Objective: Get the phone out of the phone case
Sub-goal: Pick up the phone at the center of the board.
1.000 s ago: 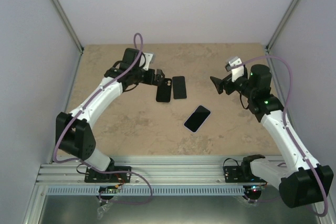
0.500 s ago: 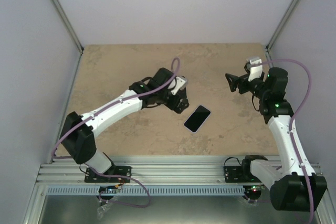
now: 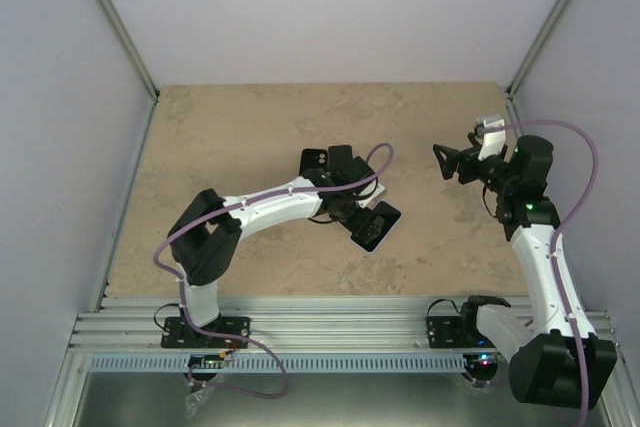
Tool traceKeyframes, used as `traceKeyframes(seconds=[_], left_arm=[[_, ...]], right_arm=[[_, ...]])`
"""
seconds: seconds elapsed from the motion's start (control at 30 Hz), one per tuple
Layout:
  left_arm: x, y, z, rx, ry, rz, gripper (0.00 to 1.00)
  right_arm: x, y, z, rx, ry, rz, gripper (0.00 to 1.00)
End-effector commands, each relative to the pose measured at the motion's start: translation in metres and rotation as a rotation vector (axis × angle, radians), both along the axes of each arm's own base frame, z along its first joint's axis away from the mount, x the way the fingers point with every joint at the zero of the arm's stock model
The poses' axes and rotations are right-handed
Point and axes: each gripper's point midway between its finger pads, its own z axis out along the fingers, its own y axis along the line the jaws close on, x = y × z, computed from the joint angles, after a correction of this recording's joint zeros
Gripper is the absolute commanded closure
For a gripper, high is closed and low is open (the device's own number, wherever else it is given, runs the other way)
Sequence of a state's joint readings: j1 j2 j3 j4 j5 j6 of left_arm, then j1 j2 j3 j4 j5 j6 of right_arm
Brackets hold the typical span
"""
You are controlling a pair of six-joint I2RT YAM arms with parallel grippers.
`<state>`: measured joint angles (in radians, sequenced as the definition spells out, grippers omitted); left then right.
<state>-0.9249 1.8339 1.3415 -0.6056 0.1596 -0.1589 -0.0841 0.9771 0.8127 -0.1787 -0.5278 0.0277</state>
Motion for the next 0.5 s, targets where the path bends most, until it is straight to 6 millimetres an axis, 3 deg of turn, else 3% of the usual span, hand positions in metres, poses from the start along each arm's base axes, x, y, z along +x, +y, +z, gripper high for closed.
traceKeyframes(seconds=[0.0,0.2,0.47], left_arm=[[0.015,-0.006,-0.006,0.028,0.009,0.089,0.01],[0.013,-0.012,-0.032,0.072,0.041,0.124,0.01],[0.021,-0.015,-0.048,0.111,-0.002,0.173,0.0]], right_arm=[[-0.001,0.0,0.003,0.017,-0.016,0.007,0.02],[0.003,0.0,-0.002,0.021,-0.002,0.011,0.02],[0.008,0.001,-0.008,0.031,0.017,0.019,0.02]])
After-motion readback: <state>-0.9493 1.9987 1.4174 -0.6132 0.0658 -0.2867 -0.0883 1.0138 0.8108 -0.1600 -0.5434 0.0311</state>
